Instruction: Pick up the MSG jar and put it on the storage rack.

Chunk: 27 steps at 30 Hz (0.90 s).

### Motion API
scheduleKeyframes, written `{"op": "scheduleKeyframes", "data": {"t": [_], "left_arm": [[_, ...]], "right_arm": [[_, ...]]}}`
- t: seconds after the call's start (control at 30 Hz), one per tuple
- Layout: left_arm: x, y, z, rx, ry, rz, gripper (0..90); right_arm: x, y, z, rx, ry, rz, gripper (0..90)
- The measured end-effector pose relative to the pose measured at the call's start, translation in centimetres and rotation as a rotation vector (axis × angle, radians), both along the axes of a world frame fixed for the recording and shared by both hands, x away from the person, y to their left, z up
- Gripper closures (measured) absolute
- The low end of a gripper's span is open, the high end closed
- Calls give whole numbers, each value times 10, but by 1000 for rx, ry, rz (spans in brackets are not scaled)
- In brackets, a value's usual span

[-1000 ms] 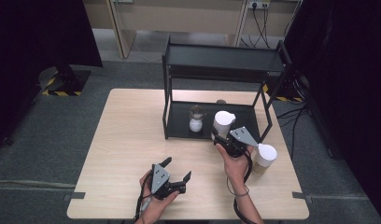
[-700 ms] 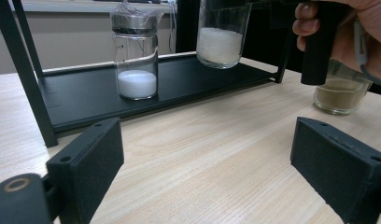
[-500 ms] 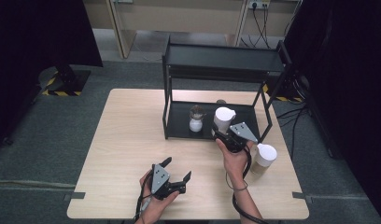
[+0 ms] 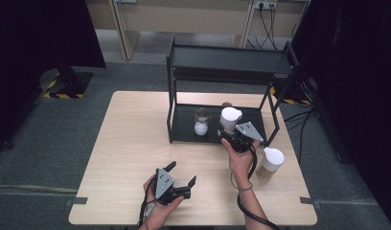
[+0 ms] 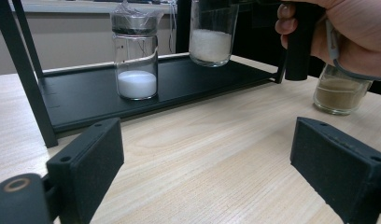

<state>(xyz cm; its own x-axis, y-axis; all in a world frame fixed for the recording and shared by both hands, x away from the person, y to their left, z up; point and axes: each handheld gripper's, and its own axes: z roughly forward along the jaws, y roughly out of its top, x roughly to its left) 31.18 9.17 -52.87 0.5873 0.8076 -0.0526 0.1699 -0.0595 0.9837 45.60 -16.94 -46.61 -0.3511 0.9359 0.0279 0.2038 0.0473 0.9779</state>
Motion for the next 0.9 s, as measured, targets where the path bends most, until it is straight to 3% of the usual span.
{"op": "scheduleKeyframes", "data": {"t": [0.9], "left_arm": [[0, 0, 0, 2, -2, -2, 91]], "right_arm": [[21, 4, -5, -4, 27, -20, 308]]}}
